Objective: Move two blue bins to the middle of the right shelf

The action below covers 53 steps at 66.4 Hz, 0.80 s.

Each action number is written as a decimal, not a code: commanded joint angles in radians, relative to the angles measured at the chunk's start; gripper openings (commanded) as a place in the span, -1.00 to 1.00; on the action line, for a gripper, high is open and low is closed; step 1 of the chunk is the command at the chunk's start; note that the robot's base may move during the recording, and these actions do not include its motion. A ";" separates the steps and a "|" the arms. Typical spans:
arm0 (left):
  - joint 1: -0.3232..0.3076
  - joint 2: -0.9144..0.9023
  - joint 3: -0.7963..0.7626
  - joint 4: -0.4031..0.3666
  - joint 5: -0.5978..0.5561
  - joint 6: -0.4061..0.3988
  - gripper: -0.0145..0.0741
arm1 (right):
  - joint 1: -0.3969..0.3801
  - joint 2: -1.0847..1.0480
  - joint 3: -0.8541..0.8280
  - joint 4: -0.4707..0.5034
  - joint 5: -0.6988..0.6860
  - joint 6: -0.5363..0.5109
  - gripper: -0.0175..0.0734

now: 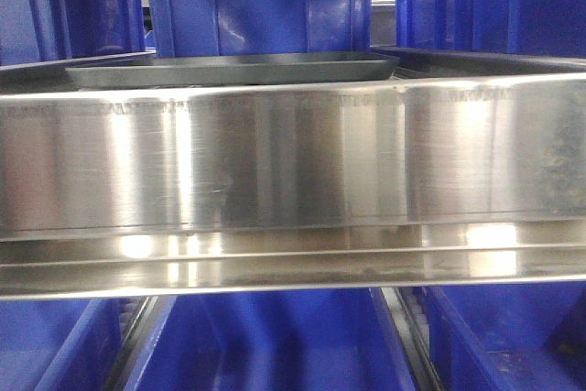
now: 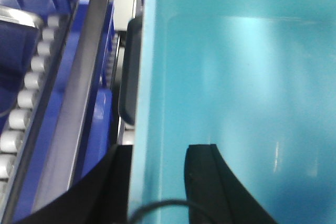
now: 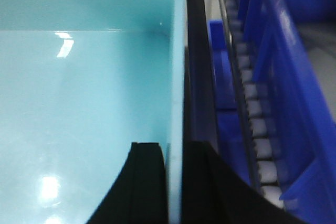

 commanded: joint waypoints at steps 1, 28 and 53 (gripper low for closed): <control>-0.022 -0.026 -0.042 0.003 -0.068 0.023 -0.92 | 0.014 -0.009 -0.031 -0.047 -0.065 -0.004 -0.98; -0.022 -0.026 -0.058 0.047 -0.068 0.023 -0.92 | 0.014 -0.009 -0.059 -0.074 -0.065 -0.008 -0.98; -0.022 -0.026 -0.058 0.116 -0.068 0.023 -0.92 | 0.014 -0.009 -0.059 -0.109 -0.065 -0.008 -0.98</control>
